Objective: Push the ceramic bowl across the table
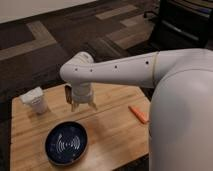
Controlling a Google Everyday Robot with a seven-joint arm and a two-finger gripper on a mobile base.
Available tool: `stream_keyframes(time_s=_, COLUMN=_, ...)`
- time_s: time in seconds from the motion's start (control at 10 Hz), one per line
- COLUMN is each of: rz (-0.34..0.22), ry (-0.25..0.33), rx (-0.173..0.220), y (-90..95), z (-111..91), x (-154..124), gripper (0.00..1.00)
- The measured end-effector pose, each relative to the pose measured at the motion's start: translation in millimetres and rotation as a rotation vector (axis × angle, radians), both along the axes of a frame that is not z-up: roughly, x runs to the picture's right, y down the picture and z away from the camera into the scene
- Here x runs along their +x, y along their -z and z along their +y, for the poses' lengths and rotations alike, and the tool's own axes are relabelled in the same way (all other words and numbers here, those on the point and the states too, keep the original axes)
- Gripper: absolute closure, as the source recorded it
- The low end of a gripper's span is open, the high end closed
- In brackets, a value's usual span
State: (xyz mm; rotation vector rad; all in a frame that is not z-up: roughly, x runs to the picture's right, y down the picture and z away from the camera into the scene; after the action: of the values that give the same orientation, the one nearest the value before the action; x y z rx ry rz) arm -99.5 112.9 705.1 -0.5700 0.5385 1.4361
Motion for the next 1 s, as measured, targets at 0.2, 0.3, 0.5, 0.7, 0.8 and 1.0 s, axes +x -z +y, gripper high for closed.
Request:
stream_keyframes(time_s=0.2, rz=-0.002, ry=0.021, rx=0.014, y=2.1, z=8.6, x=8.4, gripper=0.35)
stream_keyframes(time_s=0.3, rz=-0.004, ry=0.03, rx=0.017, y=3.2, z=15.2, x=15.5, gripper=0.35)
stream_keyframes(time_s=0.5, rz=-0.024, ry=0.072, rx=0.021, y=2.9, z=32.5, x=40.5, gripper=0.35)
stream_keyframes(time_s=0.7, rz=-0.056, ry=0.125, rx=0.042, y=0.0, z=44.0, x=66.4, gripper=0.35)
stream_keyframes(time_s=0.8, rz=-0.081, ry=0.148, rx=0.052, y=-0.6, z=49.7, x=75.7, gripper=0.35)
stream_keyframes(time_s=1.0, rz=-0.139, ry=0.166, rx=0.056, y=-0.7, z=69.7, x=88.0, gripper=0.35)
